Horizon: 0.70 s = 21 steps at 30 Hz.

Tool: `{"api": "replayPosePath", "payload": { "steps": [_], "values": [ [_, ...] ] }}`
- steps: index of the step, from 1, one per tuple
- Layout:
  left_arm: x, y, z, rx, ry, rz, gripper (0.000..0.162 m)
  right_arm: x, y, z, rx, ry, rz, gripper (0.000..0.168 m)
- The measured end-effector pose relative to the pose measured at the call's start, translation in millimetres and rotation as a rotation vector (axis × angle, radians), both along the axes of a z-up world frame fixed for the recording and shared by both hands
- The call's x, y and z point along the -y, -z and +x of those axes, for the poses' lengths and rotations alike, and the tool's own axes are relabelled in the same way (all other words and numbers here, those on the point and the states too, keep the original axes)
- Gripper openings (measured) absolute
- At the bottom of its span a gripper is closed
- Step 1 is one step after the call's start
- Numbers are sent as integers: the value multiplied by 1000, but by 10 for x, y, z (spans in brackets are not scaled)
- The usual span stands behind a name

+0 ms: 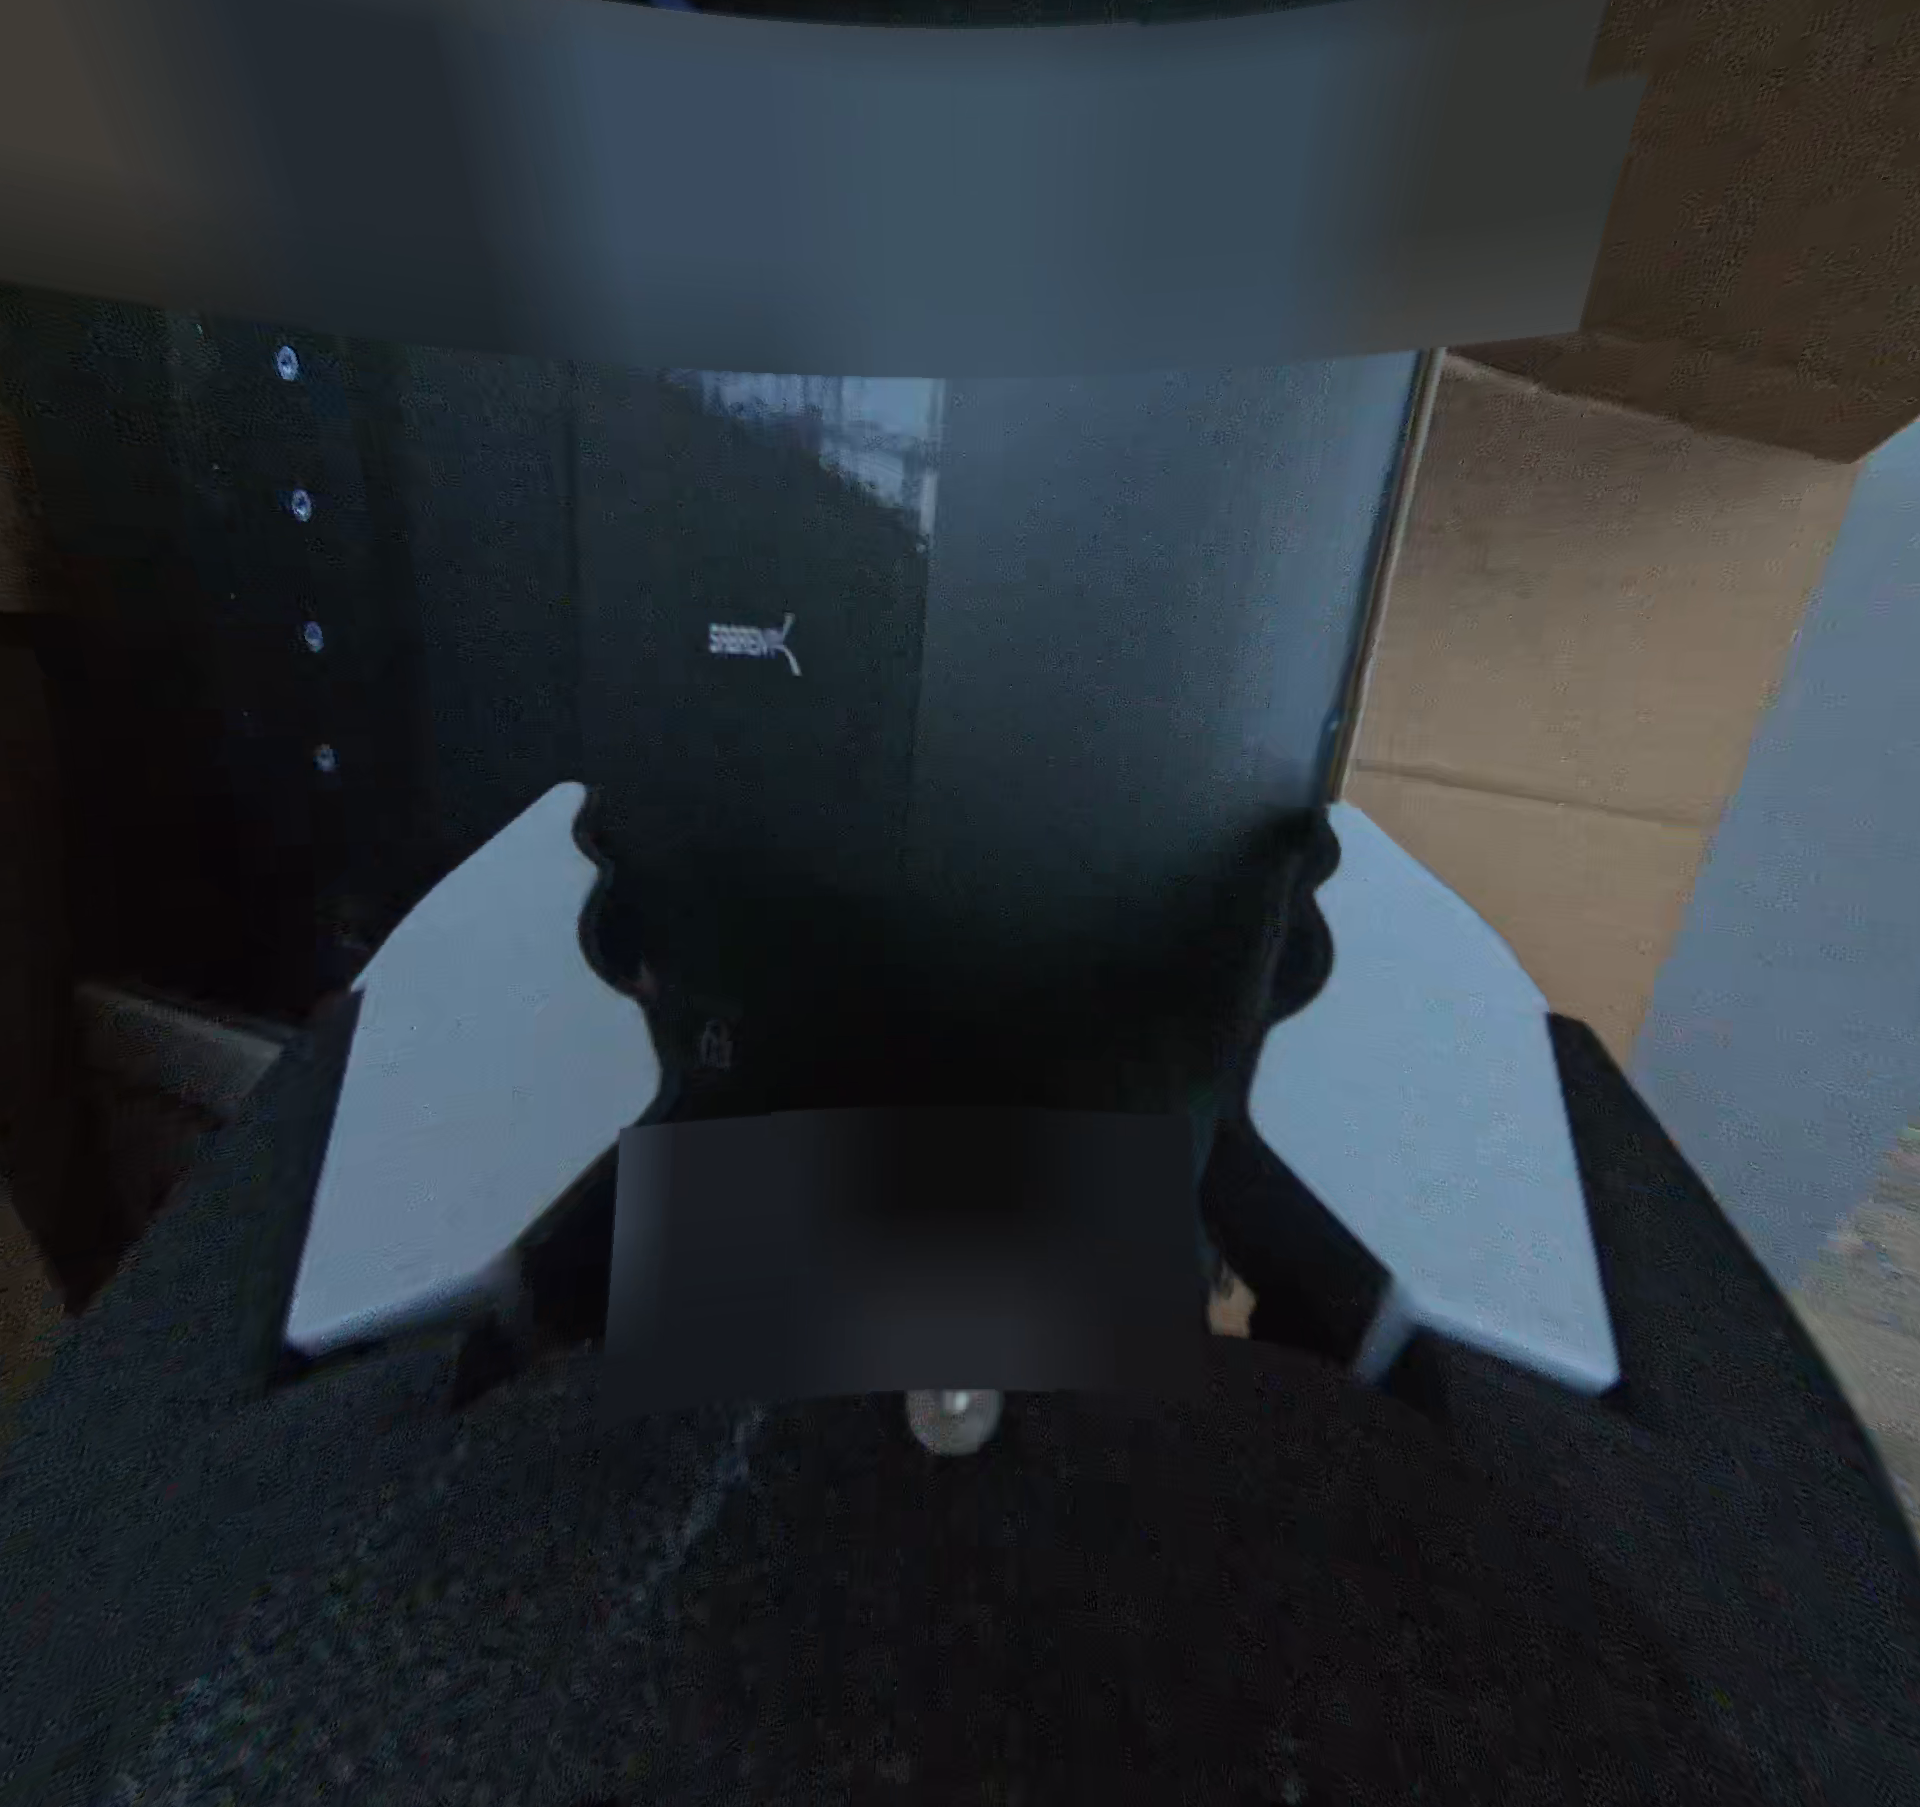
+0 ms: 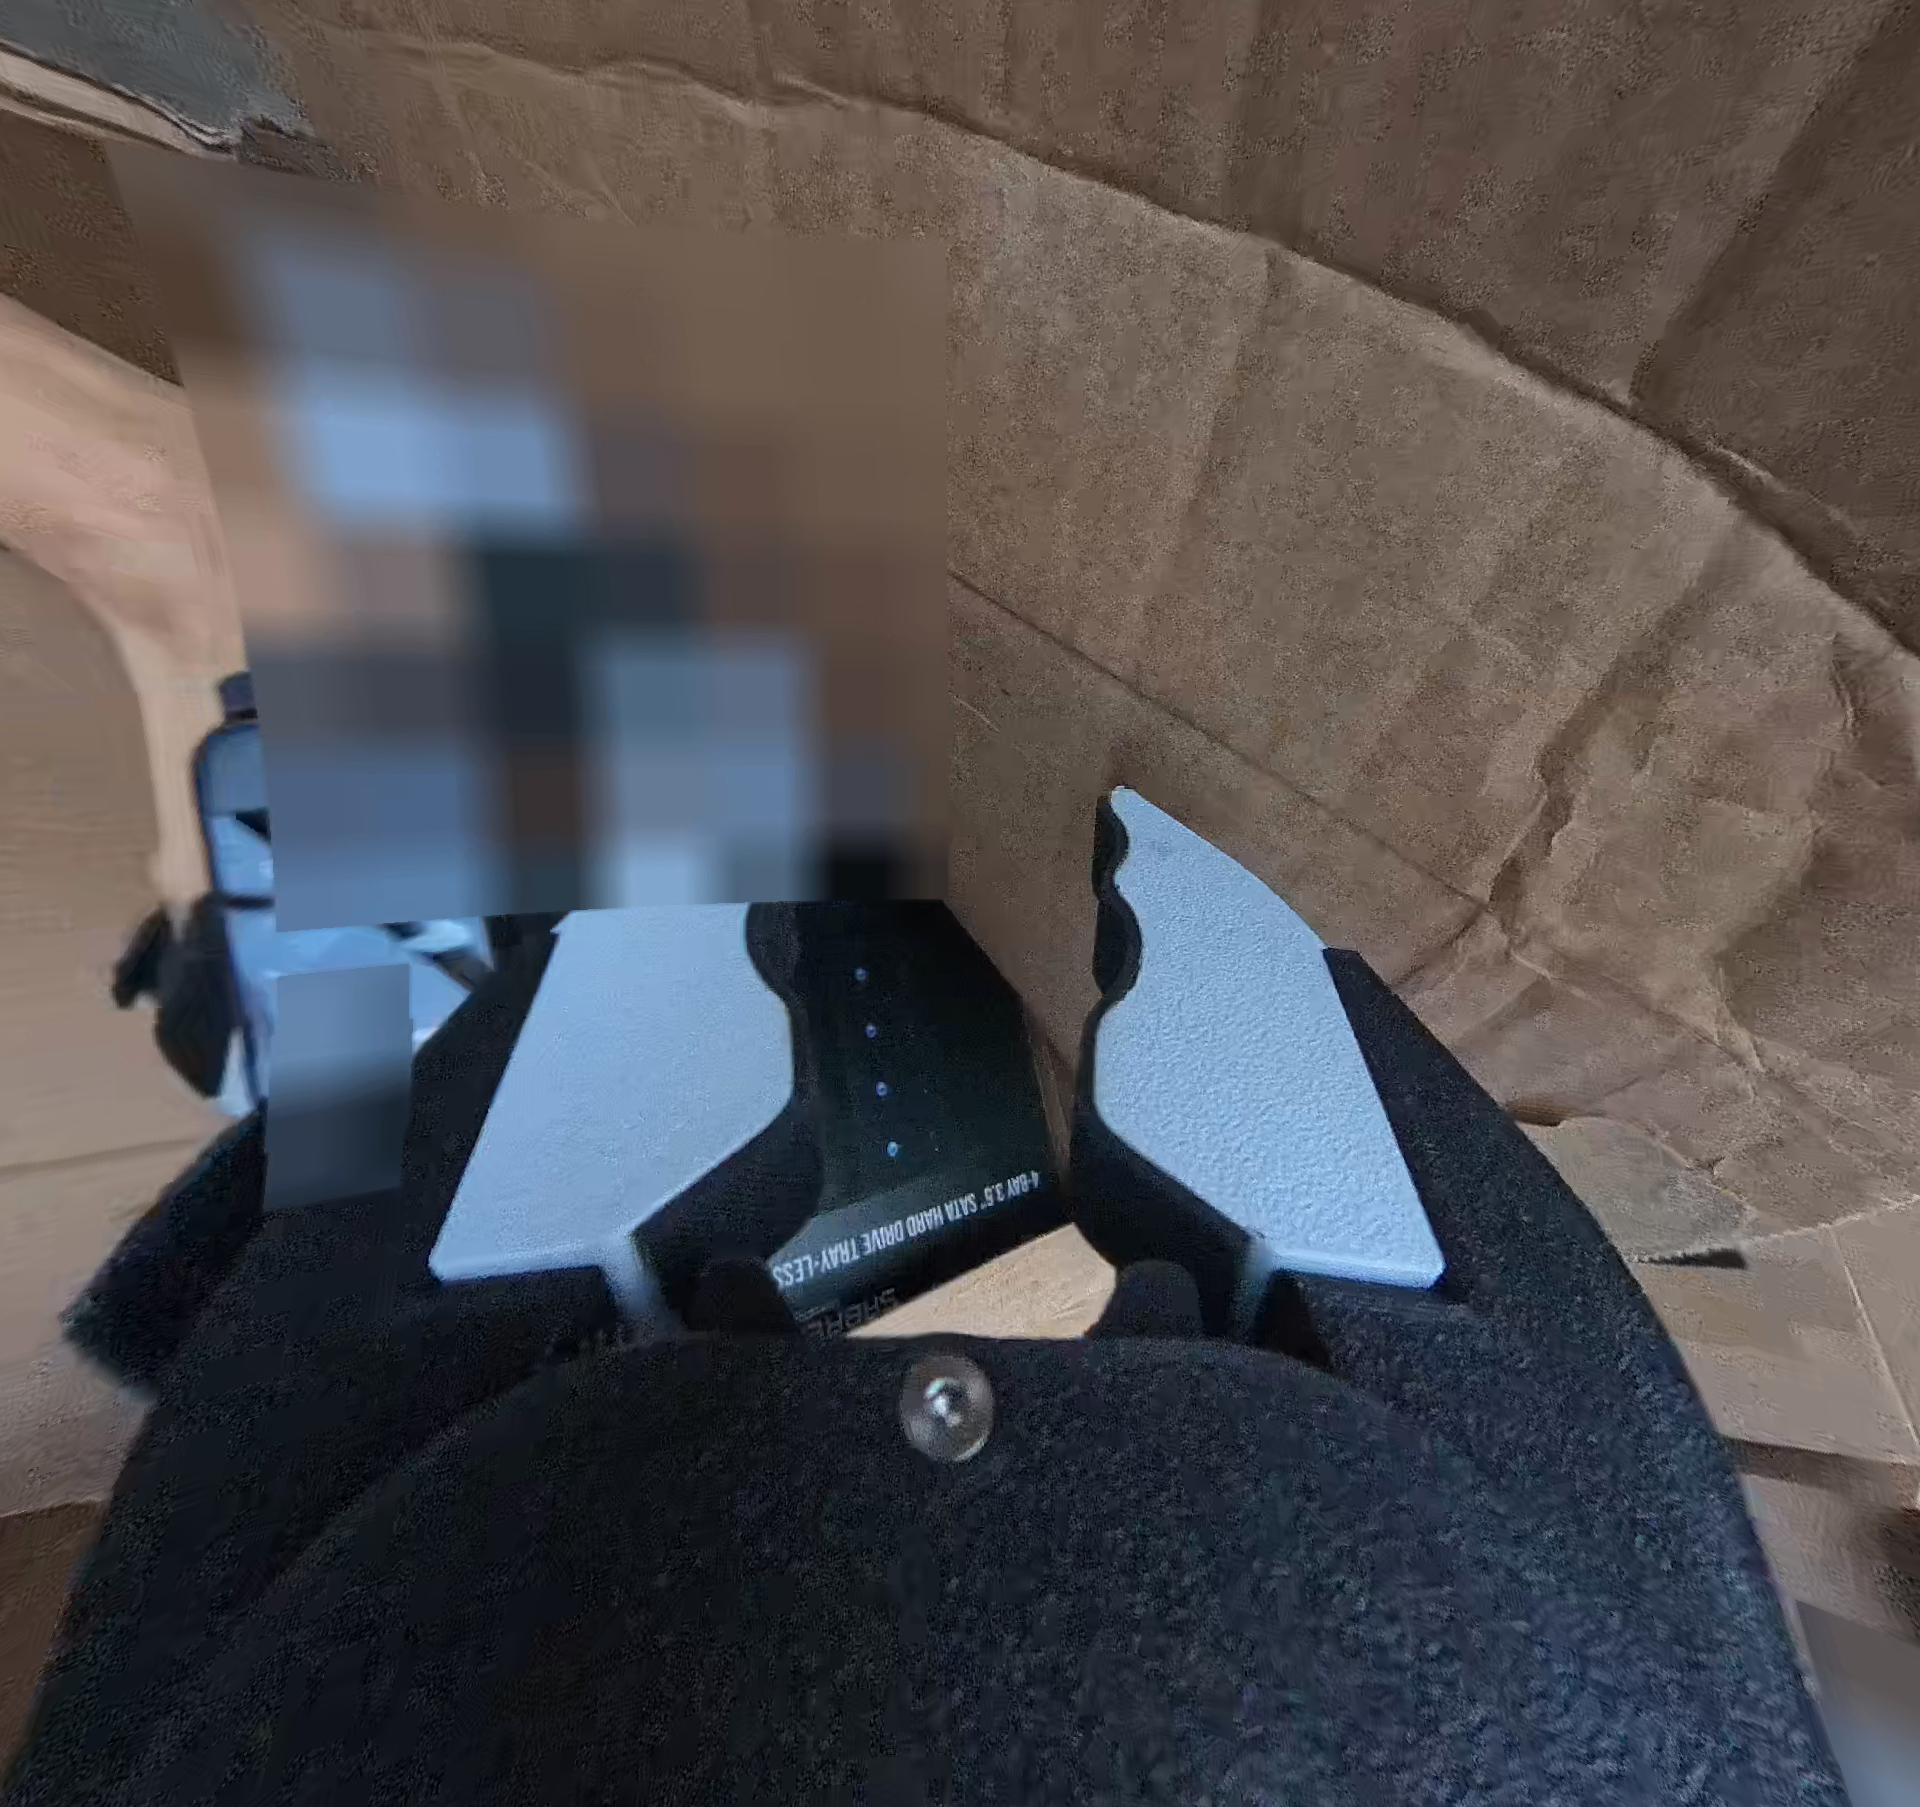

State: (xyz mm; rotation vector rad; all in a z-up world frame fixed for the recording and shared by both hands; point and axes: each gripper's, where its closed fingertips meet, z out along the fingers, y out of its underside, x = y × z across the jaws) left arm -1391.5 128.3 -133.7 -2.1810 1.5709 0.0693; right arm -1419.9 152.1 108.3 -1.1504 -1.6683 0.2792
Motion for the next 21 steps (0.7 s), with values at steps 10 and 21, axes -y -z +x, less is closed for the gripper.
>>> {"api": "replayPosePath", "payload": {
  "steps": [10,21],
  "values": [
    [306,228,45,-277,222,-274,145,-29,-19,-26,130,36,6,58],
    [64,594,-226,-792,200,207,146,-26,-35,-47,40,76,-3,55]
  ]
}}
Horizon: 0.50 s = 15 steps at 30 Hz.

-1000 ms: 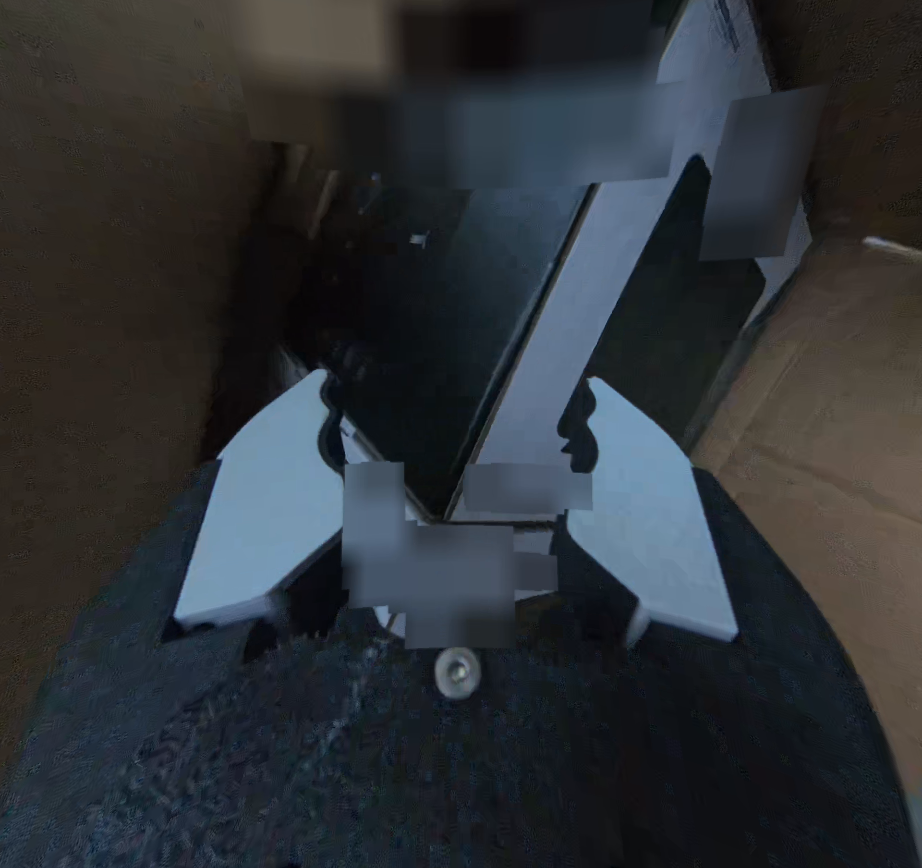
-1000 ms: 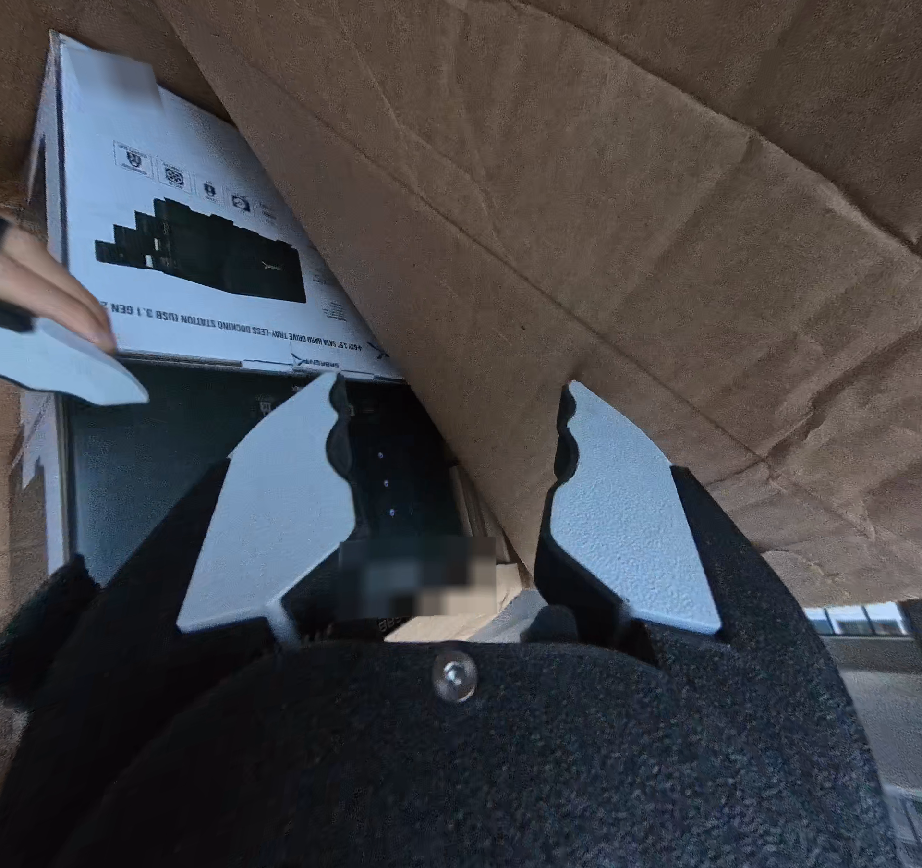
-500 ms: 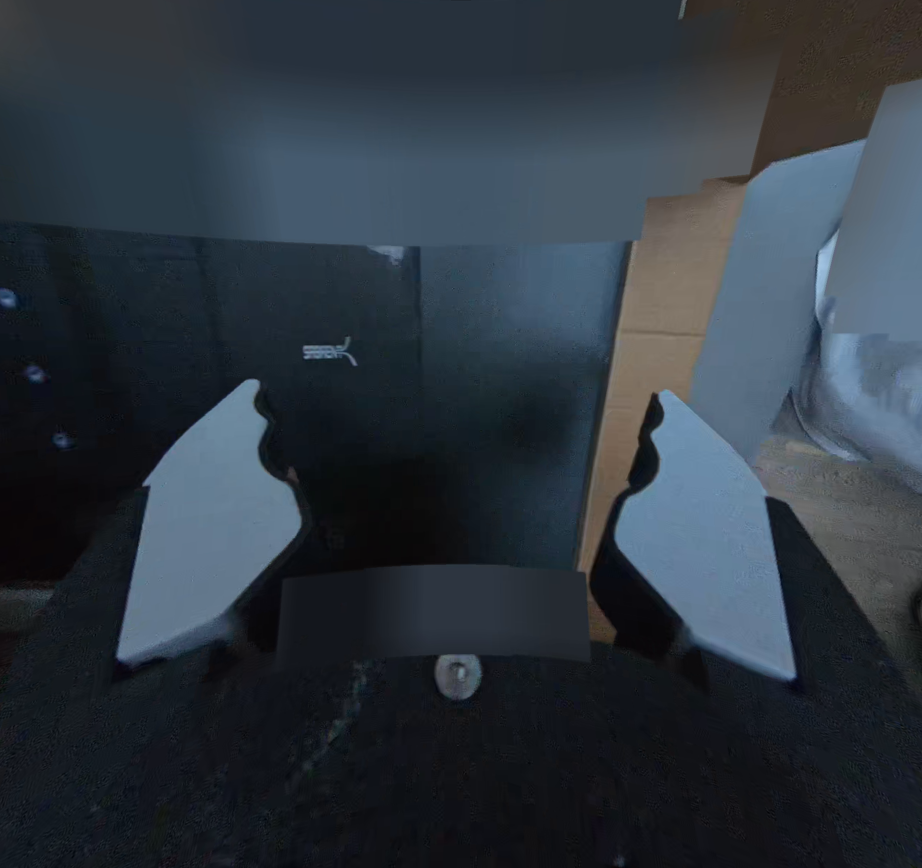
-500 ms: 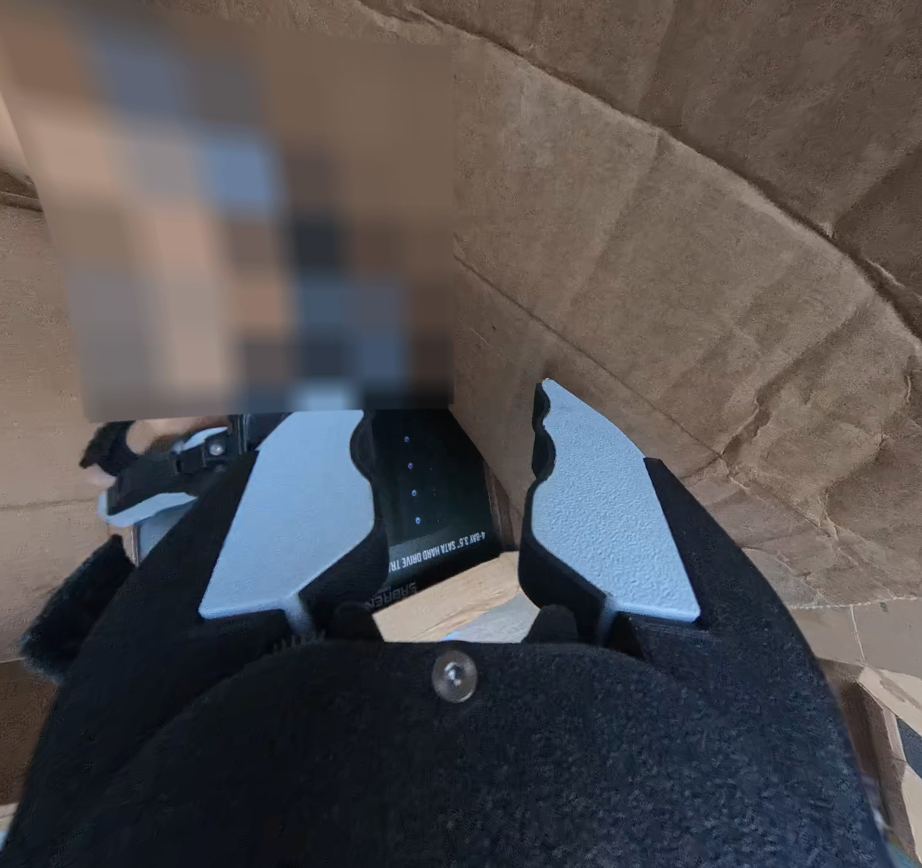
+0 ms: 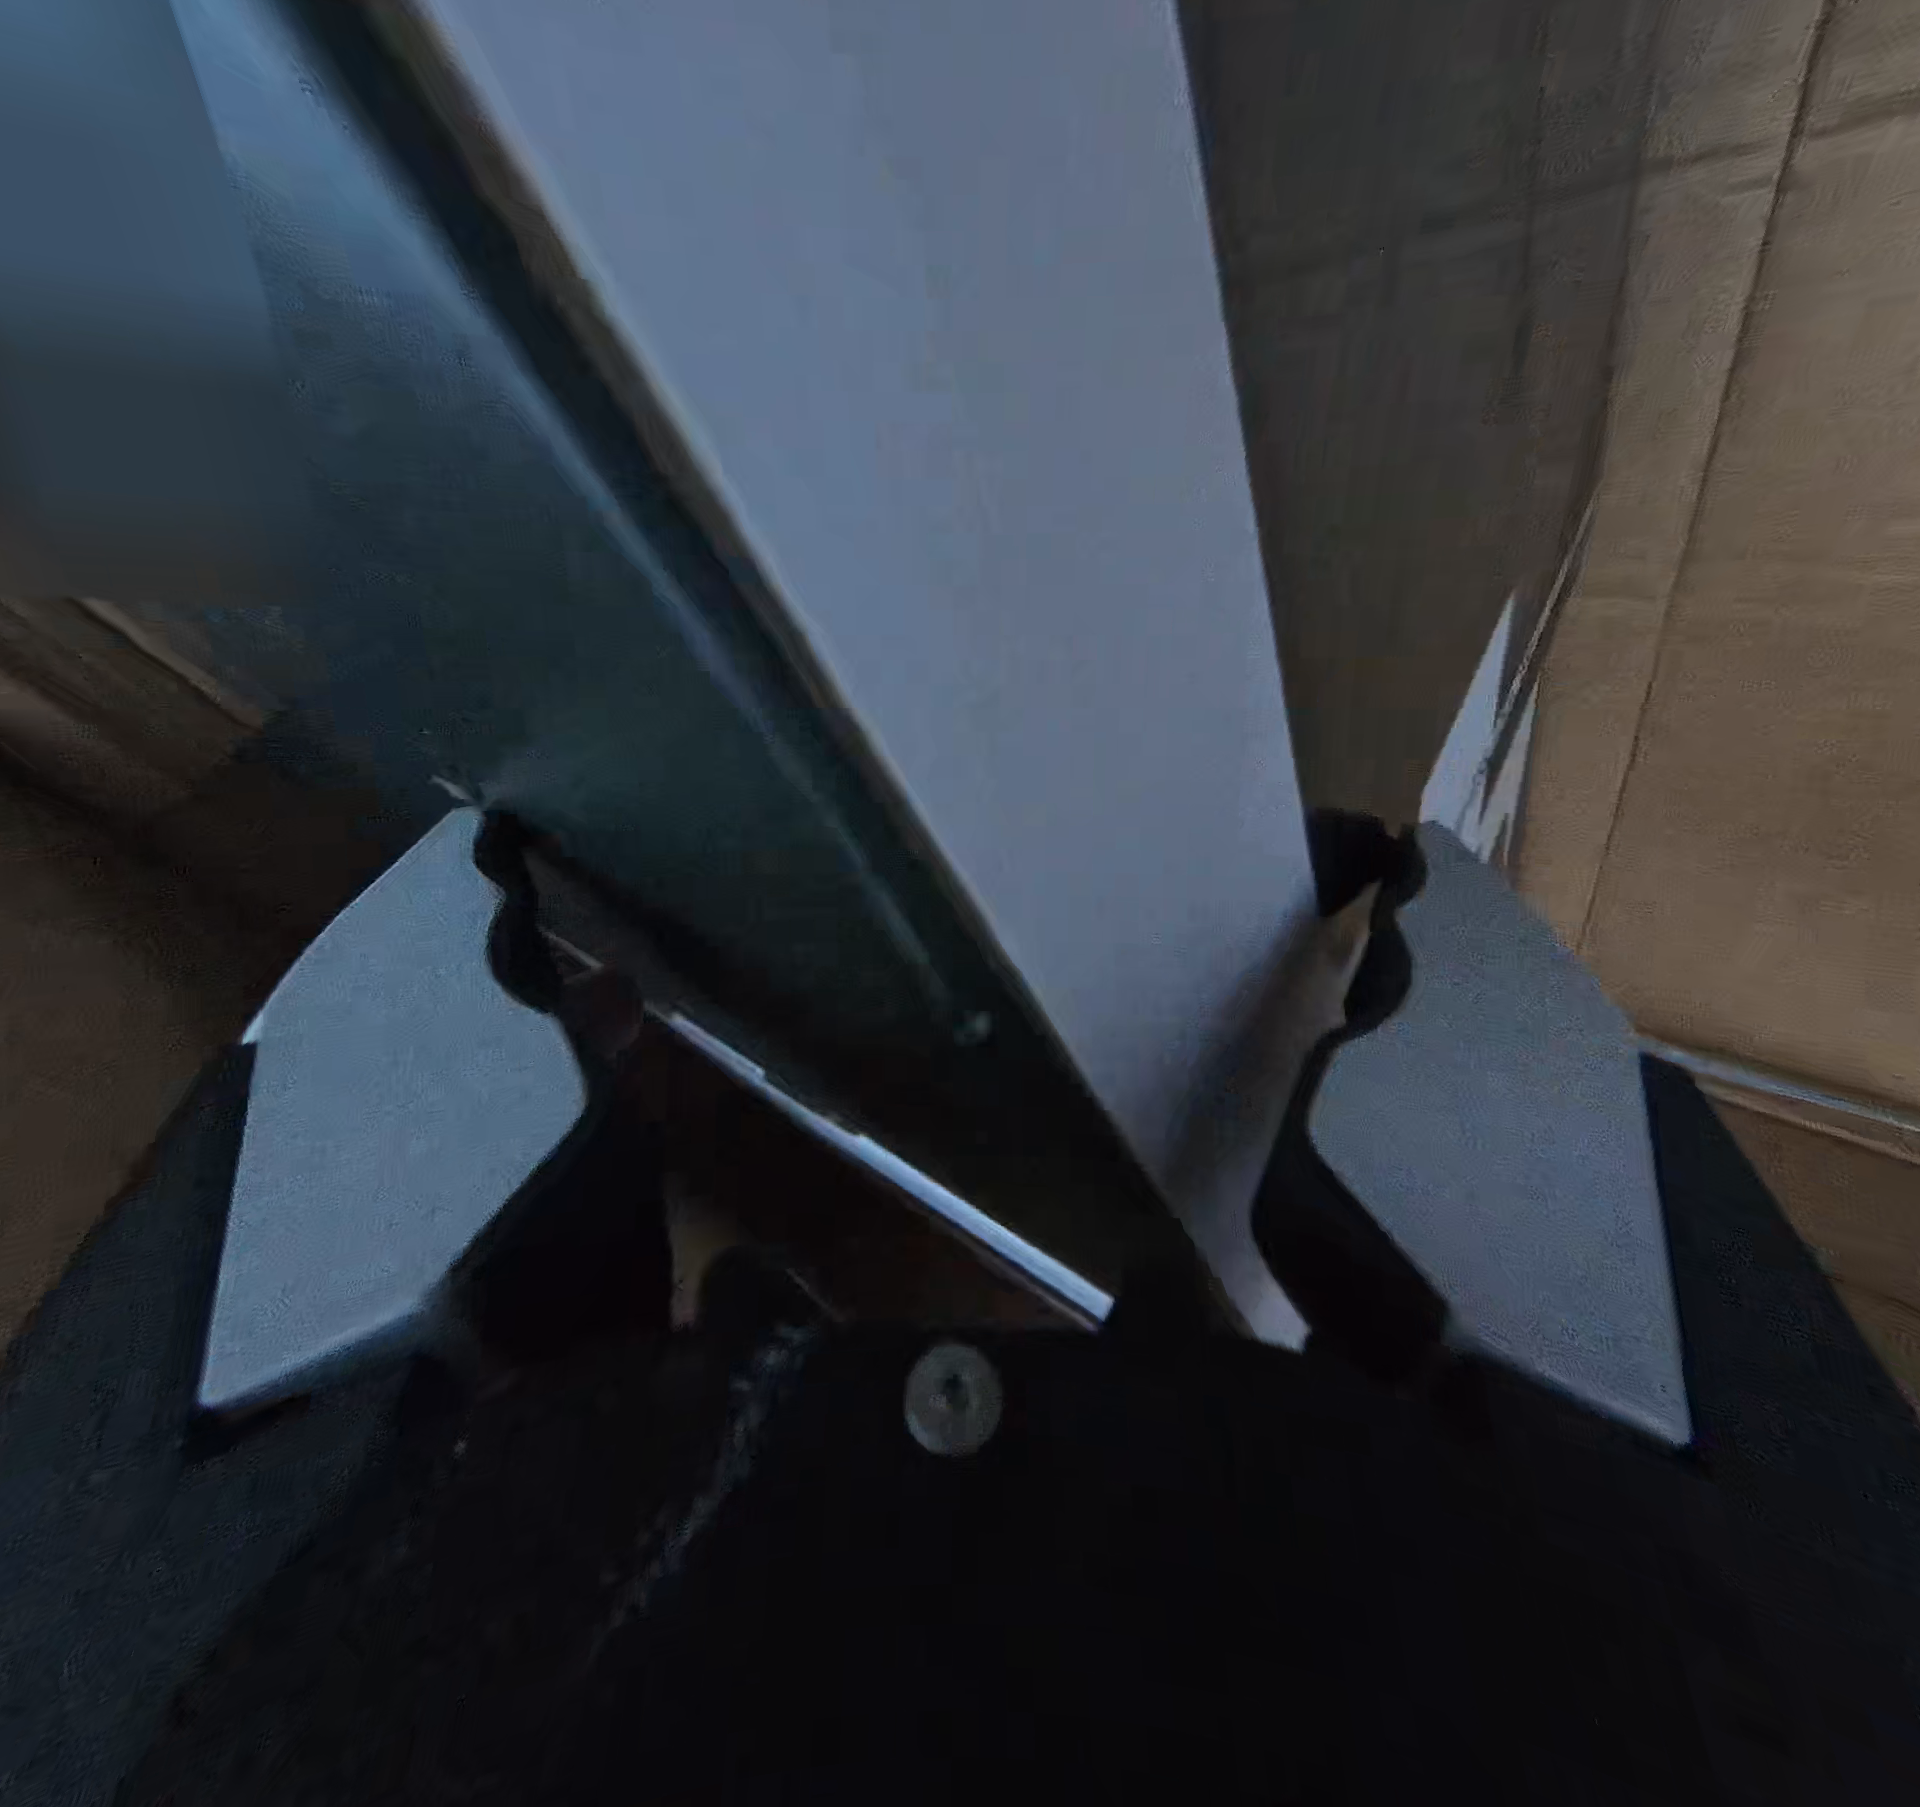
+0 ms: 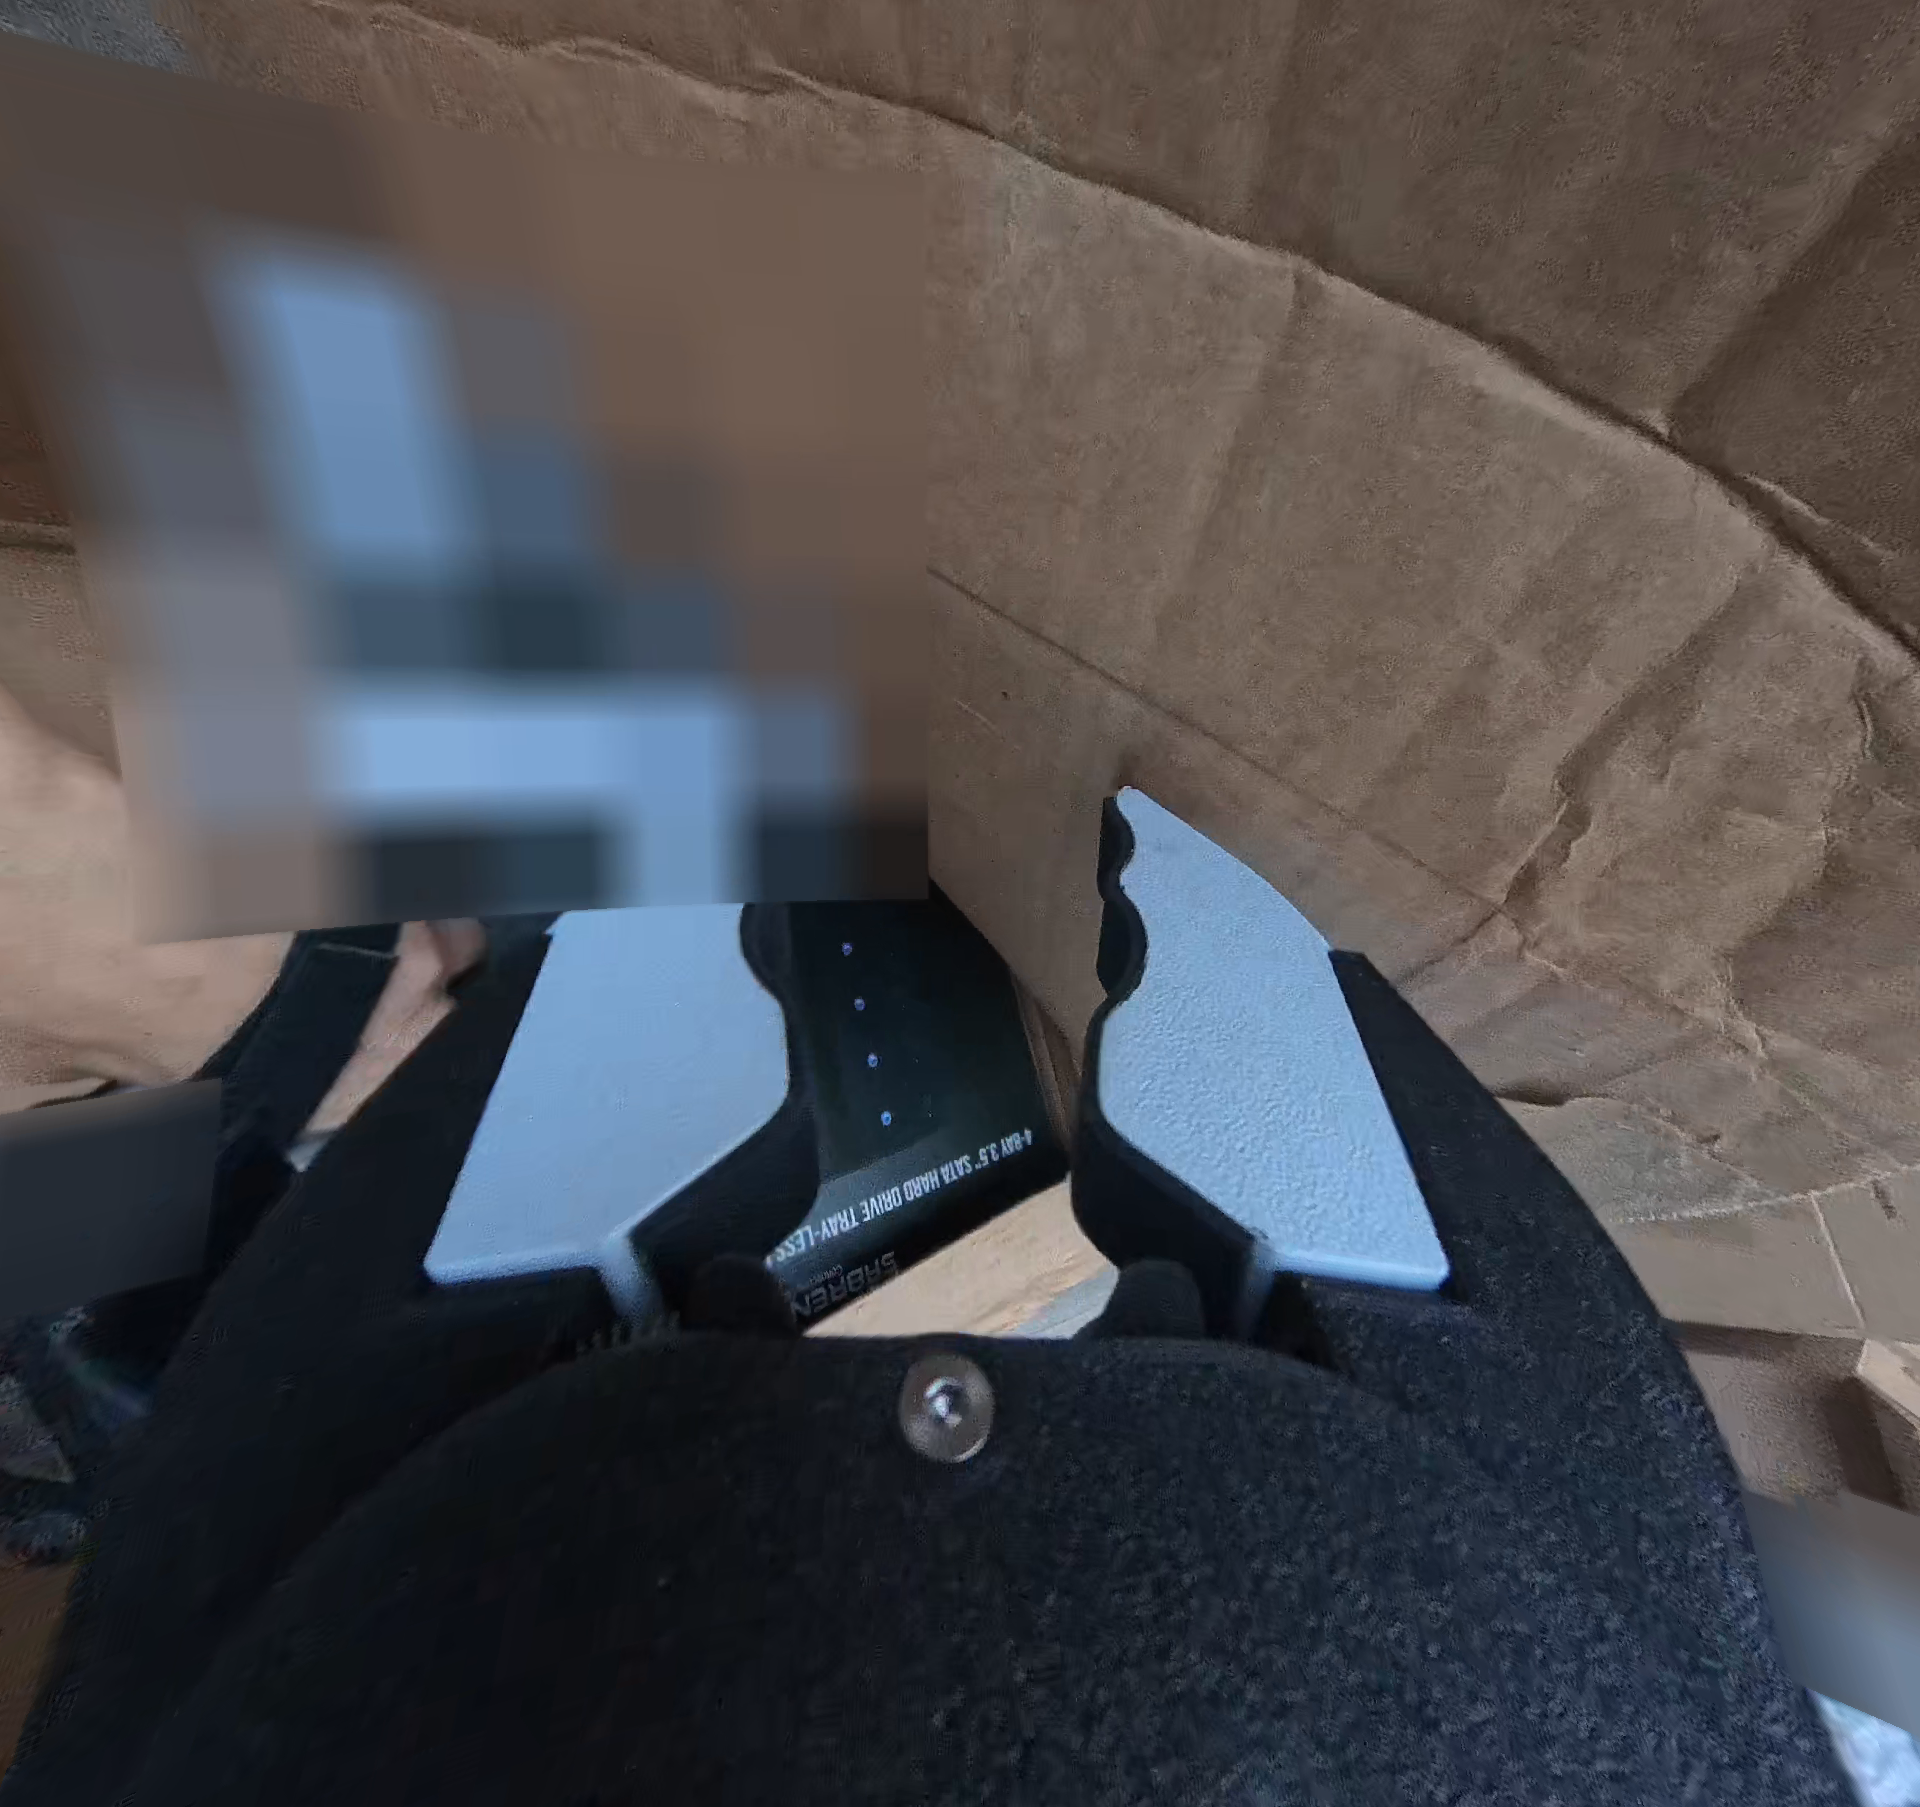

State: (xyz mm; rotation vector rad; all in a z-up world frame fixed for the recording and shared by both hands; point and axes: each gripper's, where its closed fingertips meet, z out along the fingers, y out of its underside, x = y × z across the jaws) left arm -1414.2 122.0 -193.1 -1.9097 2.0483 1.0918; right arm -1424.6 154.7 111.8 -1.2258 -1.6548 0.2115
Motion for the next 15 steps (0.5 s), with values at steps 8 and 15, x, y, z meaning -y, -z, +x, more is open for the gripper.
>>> {"api": "replayPosePath", "payload": {
  "steps": [8,15],
  "values": [
    [78,1,-29,-90,-21,89,142,-68,-102,-76,-70,-10,-47,44],
    [159,2,-10,-83,-33,144,137,-119,-179,-153,-97,-19,-70,36]
  ]
}}
